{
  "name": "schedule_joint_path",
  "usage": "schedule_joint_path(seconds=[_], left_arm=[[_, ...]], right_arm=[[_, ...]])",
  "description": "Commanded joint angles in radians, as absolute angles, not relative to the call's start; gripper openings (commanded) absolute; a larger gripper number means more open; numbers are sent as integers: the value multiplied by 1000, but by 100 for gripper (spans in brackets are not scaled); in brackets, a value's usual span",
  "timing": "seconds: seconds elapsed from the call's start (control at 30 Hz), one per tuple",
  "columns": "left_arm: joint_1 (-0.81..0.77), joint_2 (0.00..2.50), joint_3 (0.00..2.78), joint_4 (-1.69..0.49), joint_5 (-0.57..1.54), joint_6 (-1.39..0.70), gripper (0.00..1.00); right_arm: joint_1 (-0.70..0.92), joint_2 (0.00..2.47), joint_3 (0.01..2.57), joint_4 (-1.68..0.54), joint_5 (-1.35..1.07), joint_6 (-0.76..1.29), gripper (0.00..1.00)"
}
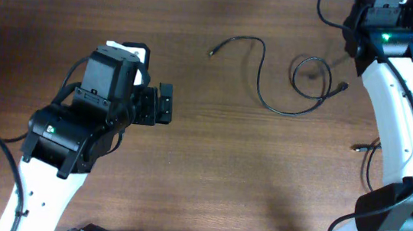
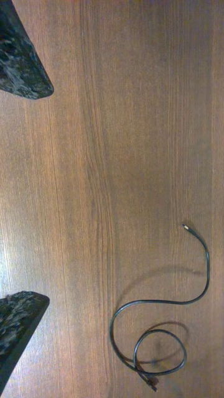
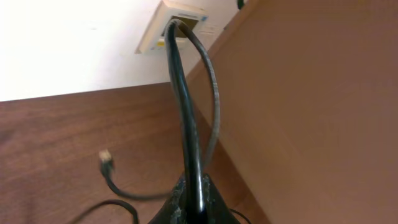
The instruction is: Untangle cables
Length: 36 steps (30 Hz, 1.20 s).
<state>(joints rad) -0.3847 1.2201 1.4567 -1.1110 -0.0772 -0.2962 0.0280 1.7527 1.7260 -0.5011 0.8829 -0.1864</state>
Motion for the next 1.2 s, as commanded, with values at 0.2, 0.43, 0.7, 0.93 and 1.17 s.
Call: schedule_joint_path(seconds=[0.2,0.43,0.7,0.93,1.17], left_arm=[[-383,1215,1462,-1116,-68,-306,99],[-383,1215,1462,-1116,-68,-306,99],[-383,1215,1462,-1117,16,-306,99],[-383,1215,1461,-1122,16,-306,99],[-383,1215,1461,-1142,16,-306,99]], right_arm=[[-212,1765,1737,-490,1058,-201,4],[-235,1755,1738,-286,1371,-202,4],[-49,1685,1738,387,1502,-593,4],[119,1709,1737,245,1383,-842,4],[-123,1861,1732,-171,1230,-608,4]])
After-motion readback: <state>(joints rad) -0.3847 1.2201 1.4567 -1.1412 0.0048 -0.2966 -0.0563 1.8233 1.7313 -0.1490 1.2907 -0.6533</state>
